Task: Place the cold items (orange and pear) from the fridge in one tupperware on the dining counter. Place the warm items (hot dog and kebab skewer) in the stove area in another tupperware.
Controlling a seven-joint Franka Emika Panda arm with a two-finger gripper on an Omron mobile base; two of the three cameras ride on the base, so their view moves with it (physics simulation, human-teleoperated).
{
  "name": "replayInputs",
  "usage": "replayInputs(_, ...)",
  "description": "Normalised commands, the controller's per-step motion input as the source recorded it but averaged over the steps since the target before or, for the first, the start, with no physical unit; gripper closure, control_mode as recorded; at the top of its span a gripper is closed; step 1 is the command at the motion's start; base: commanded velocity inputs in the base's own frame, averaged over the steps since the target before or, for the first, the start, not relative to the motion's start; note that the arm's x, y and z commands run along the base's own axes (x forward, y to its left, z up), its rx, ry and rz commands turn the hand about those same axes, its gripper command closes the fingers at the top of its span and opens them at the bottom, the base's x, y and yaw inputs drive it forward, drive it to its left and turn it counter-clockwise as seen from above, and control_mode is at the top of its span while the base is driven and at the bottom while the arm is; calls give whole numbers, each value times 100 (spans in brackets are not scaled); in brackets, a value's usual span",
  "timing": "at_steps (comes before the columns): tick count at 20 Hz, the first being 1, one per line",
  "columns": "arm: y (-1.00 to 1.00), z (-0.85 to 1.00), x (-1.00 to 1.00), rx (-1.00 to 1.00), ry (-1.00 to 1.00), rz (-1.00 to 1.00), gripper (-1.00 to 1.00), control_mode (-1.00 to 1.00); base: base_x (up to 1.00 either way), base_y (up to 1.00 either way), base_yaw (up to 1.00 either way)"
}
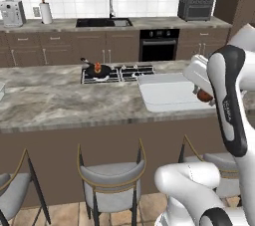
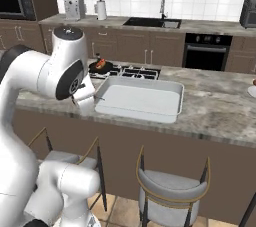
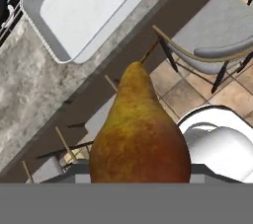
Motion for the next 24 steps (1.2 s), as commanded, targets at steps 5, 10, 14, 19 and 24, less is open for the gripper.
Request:
replayInputs(5,6,-5,71,0,13,-40,100,-100,0,0,0)
replayInputs(10,-7,-14,70,-1,27,-9,100,-100,0,0,0)
replayInputs(14,-4,-32,70,-1,1,0,100,-100,0,0,0)
replayInputs(19,-2,-39,61,-1,0,8,100,-100,0,0,0)
replayInputs(24,0,-49,53,0,0,13,100,-100,0,0,0)
